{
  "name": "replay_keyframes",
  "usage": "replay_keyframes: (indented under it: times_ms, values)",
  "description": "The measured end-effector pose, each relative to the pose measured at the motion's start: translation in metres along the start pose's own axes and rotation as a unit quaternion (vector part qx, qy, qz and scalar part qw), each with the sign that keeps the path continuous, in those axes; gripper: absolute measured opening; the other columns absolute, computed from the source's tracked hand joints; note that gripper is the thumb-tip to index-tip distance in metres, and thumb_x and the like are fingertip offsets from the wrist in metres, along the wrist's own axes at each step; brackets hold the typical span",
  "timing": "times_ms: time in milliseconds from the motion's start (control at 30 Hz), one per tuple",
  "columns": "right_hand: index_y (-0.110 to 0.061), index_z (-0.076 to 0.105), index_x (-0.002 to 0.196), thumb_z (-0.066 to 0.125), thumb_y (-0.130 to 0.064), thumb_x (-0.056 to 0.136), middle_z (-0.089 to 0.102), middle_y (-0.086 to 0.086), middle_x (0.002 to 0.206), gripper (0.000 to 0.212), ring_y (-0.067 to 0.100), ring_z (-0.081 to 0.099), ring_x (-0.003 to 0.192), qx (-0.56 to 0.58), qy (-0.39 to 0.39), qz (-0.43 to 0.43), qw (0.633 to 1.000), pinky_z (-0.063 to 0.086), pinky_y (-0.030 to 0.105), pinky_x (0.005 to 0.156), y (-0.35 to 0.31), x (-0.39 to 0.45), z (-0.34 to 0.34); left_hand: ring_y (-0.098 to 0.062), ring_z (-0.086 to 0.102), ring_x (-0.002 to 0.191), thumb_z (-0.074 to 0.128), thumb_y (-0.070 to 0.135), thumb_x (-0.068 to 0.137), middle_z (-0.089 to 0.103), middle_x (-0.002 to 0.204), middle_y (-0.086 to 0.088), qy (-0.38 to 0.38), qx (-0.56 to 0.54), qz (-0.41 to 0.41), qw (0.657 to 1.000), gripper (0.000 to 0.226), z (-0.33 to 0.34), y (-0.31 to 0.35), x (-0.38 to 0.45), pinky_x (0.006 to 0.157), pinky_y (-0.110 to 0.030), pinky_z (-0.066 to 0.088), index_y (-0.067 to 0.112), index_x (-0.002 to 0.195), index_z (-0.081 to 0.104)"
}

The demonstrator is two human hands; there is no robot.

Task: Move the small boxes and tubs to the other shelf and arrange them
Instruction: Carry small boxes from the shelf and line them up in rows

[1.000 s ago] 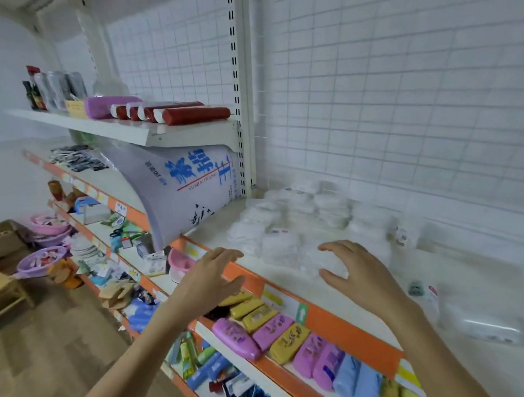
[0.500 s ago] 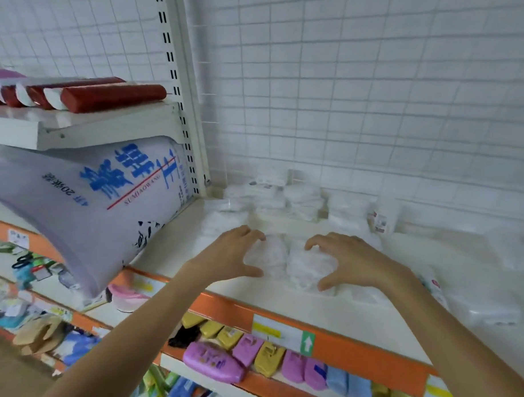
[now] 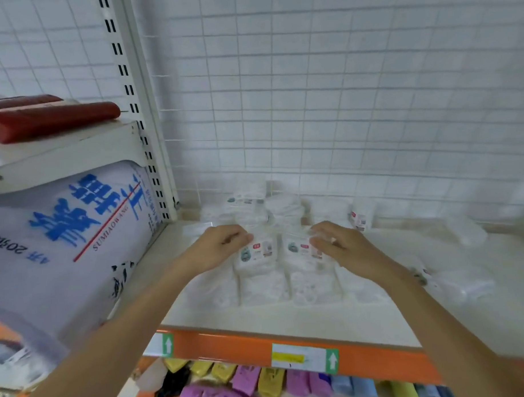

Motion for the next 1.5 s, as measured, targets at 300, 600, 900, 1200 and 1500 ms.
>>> replay_keyframes:
  times_ms: [300, 600, 900, 1200, 1500]
  values:
    - [-0.028, 0.058, 0.096, 0.037, -0.03, 0.098, 0.066, 0.005, 0.085, 0.021, 0.015, 0.055, 0.043, 0.144, 0.104, 0.083, 0.981, 0.034, 0.023, 0.036, -0.017, 0.0, 0.015, -0.003, 0.04, 0.061, 0.031, 0.021, 0.101, 0.045, 0.076, 0.007, 0.043, -0.159, -0.006, 0.986, 0.022, -0.002, -0.003, 0.006, 0.057, -0.013, 0.034, 0.029, 0.102, 0.051]
    - [-0.019, 0.044, 0.11, 0.082, -0.021, 0.067, 0.062, 0.003, 0.091, 0.057, 0.011, 0.051, 0.053, 0.141, 0.038, 0.161, 0.976, 0.039, 0.021, 0.044, -0.014, -0.005, 0.035, -0.018, 0.061, 0.087, 0.077, 0.006, 0.071, 0.052, 0.104, -0.003, -0.091, -0.162, -0.035, 0.982, 0.058, -0.001, -0.003, 0.003, 0.065, -0.022, 0.051, 0.024, 0.111, 0.039]
    - [-0.015, 0.039, 0.127, 0.076, -0.018, 0.068, 0.029, -0.001, 0.116, 0.07, 0.012, 0.035, 0.106, -0.158, 0.04, 0.086, 0.983, 0.04, 0.013, 0.079, -0.016, -0.005, 0.032, -0.015, 0.042, 0.108, 0.075, 0.019, 0.067, 0.035, 0.111, 0.005, -0.089, 0.076, 0.059, 0.991, 0.062, 0.002, -0.017, 0.015, 0.084, -0.024, 0.045, 0.028, 0.115, 0.037]
    - [-0.022, 0.035, 0.135, 0.066, -0.026, 0.076, 0.035, -0.004, 0.129, 0.067, 0.016, 0.029, 0.124, -0.314, 0.118, 0.046, 0.941, 0.021, 0.029, 0.103, -0.02, -0.03, 0.01, -0.011, 0.033, 0.122, 0.073, 0.025, 0.076, 0.039, 0.126, 0.007, -0.031, 0.094, 0.146, 0.984, 0.067, 0.003, -0.014, 0.012, 0.1, -0.017, 0.027, 0.018, 0.134, 0.041]
    - [-0.013, 0.049, 0.127, 0.077, -0.013, 0.064, 0.046, 0.002, 0.119, 0.069, 0.016, 0.036, 0.102, -0.246, 0.252, 0.103, 0.93, 0.037, 0.031, 0.093, 0.015, -0.15, -0.054, 0.003, 0.043, 0.108, 0.072, 0.032, 0.065, 0.041, 0.114, 0.024, -0.026, -0.037, 0.238, 0.97, 0.063, 0.041, 0.056, 0.011, 0.095, -0.003, 0.031, 0.024, 0.123, 0.048]
Point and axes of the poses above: each hand's wrist, its own x-axis towards the middle knuckle, its own z-axis out of the palm, y = z × x, the point moved 2 cm from there along x, towards the middle knuckle
